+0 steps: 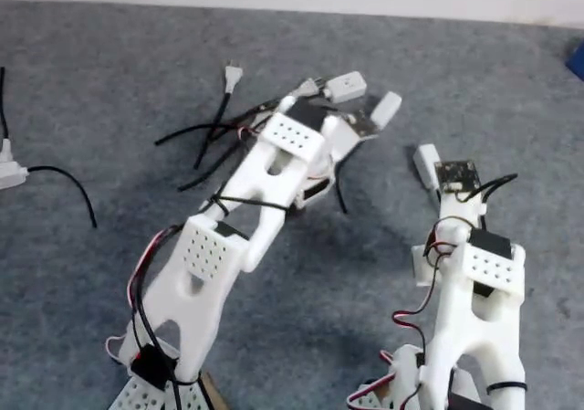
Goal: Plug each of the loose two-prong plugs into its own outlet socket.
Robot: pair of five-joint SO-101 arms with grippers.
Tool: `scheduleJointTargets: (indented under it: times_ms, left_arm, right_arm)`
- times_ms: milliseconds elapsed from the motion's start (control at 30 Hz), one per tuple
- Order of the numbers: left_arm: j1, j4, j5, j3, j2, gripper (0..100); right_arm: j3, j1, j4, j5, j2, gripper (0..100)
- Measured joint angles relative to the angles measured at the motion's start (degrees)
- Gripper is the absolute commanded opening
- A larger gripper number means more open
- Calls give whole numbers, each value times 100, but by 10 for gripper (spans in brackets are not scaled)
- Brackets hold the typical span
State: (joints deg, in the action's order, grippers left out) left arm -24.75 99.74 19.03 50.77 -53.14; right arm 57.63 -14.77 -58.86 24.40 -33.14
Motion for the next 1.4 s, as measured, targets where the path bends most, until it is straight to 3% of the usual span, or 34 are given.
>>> scheduleJointTargets:
  times_ms: [167,467,700,1000,1267,1400]
  left_arm:
    - [105,9,0,-44,97,311]
    - [738,-273,0,-44,97,312]
    - [686,-1196,-325,-44,97,212]
    - [369,-1547,-431,-44,97,213]
    - [352,-1644,-615,-44,97,367]
    - [334,-1916,-642,-44,97,379]
  right_arm:
    - [0,0,0,0,0,440]
    - [0,18,-79,0,0,440]
    - [0,18,-149,0,-9,440]
    - [0,9,-149,0,-35,440]
    - [9,264,-149,18,-35,440]
    - [114,273,-158,18,-44,440]
